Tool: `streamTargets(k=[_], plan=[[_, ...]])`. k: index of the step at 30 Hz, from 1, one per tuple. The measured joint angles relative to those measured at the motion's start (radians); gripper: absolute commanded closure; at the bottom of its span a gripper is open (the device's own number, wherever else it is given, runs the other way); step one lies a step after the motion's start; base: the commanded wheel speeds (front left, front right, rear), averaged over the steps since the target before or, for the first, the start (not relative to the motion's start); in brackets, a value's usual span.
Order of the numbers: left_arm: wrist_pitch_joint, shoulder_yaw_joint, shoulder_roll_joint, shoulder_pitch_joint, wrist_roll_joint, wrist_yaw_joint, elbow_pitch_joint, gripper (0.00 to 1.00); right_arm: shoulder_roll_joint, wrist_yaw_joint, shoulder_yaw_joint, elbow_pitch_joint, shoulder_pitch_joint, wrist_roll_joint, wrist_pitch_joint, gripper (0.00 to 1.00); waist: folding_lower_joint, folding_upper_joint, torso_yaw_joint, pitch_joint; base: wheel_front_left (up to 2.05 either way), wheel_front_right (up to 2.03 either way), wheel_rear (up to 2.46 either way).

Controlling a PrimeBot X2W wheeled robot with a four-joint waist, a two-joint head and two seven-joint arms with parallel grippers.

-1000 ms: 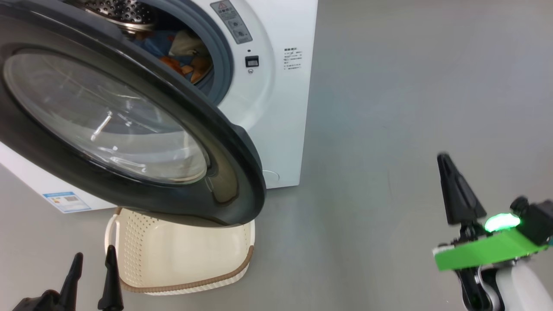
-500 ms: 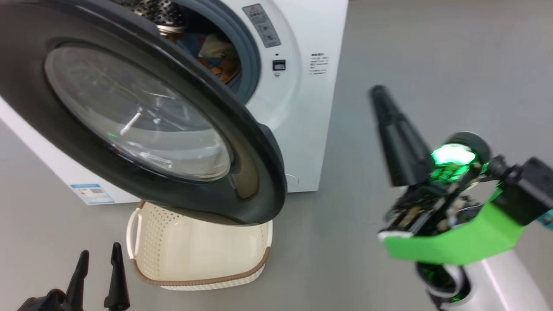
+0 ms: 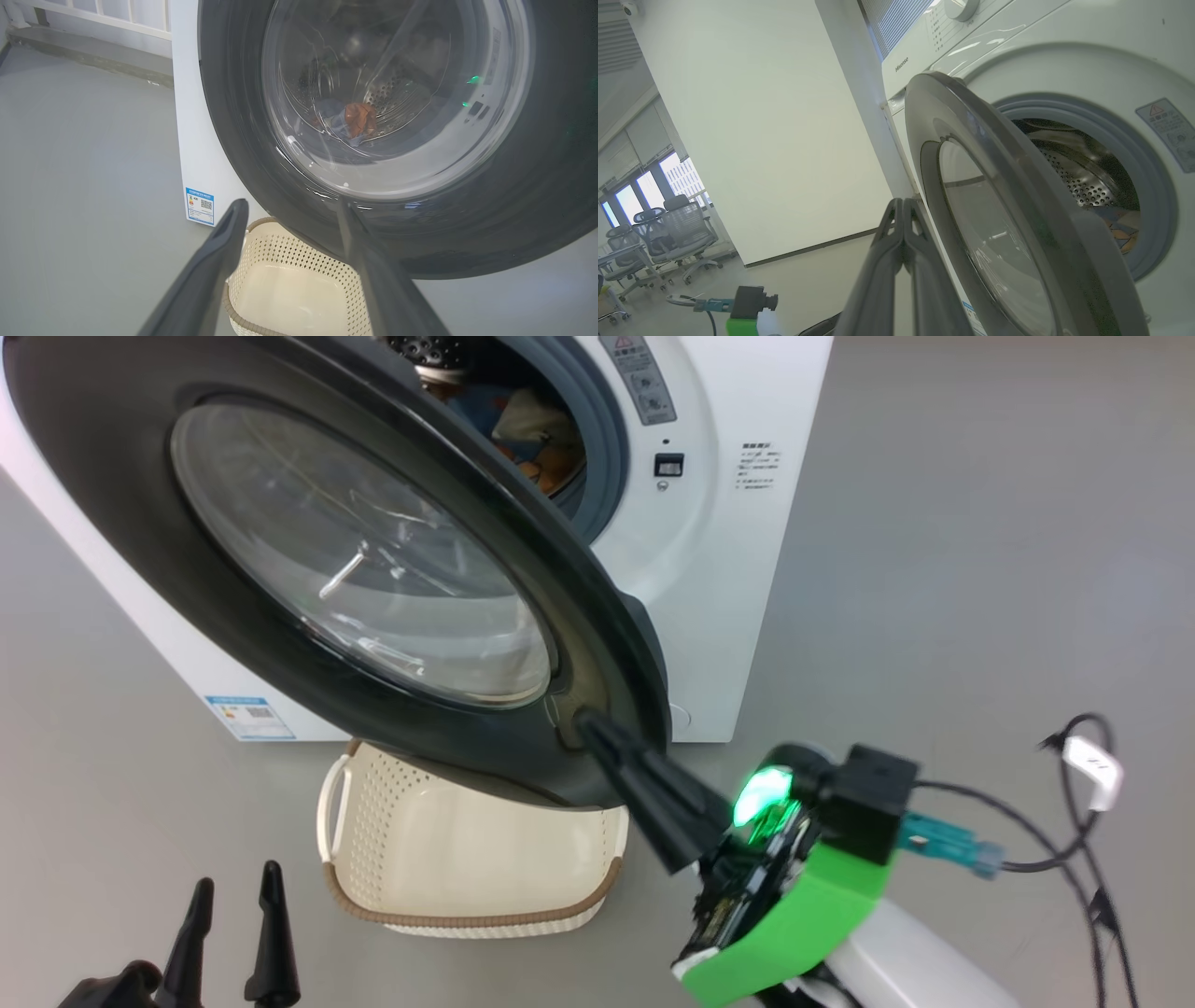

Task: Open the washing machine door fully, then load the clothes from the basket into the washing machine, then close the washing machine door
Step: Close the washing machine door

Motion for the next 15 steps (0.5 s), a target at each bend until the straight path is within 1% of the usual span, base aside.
streamTargets(k=[5,11,15], plan=[[0.000,-0.010,-0.003,-0.003,-0.006,0.000,0.005,0.00,0.001,0.000,0.053,0.136,0.000,0.040,0.000,1.00,0.0000,0.0000,0.017,0.019,0.00,0.00,0.00],[0.000,-0.023,-0.005,-0.025,-0.013,0.000,0.011,0.00,0.013,0.000,0.057,0.270,-0.001,0.064,0.000,1.00,0.0000,0.0000,0.035,0.051,0.00,0.00,0.00],[0.000,-0.028,-0.007,-0.045,-0.014,0.000,0.014,0.00,0.018,0.000,0.049,0.334,-0.009,0.067,0.000,1.00,0.0000,0.0000,0.047,0.070,0.00,0.00,0.00]])
